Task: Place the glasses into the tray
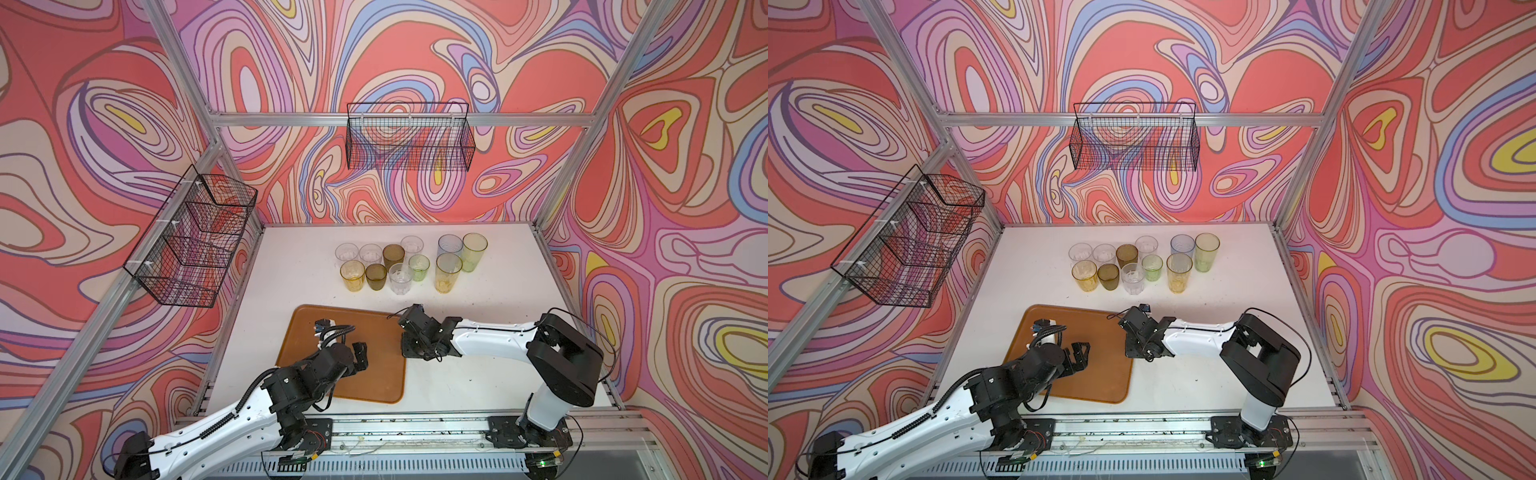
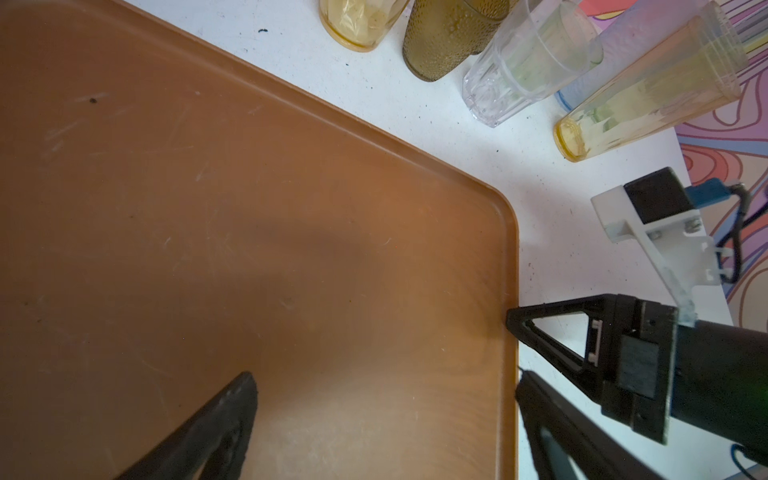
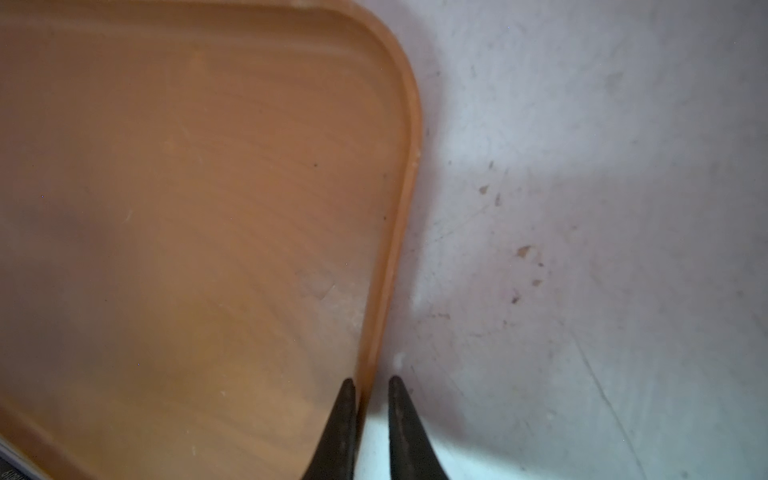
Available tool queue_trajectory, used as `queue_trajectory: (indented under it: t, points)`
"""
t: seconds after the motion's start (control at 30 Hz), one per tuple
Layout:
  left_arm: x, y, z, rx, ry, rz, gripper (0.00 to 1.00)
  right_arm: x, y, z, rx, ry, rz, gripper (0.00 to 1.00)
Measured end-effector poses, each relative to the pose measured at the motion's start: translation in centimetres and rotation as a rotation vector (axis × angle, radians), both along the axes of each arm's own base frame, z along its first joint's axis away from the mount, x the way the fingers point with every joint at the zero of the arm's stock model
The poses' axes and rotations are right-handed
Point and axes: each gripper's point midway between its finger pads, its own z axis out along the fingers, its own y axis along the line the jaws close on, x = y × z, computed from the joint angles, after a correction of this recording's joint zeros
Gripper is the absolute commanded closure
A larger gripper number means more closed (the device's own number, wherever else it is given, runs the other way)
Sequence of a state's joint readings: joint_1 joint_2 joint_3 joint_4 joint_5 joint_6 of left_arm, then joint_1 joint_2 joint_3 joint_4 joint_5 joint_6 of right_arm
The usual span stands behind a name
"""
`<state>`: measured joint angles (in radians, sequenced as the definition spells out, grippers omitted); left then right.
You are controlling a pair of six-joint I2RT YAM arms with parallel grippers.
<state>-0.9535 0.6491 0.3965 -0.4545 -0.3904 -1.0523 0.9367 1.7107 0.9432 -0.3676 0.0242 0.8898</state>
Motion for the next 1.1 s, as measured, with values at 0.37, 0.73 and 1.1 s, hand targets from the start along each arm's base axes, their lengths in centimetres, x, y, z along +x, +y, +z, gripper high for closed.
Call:
queue_trajectory:
  t: [0.37,0.73,1.1]
  points:
    - [-0.1,0.4,-0.5,0.016,0.008,0.012,0.00,0.3,-0.8,-0.2,-0.079,0.000,-0.002,0.92]
    - [0.0,0.8,-0.9,0.056,0.014,0.021,0.00,0.5,-2.2,-0.3,-0.147,-0.019,-0.020,0.94]
    - [0.8,0.2,0.1,0.117,0.013,0.008,0.00,0.9,-4.2,-0.3,-0.214,-0.035,-0.035,0.96]
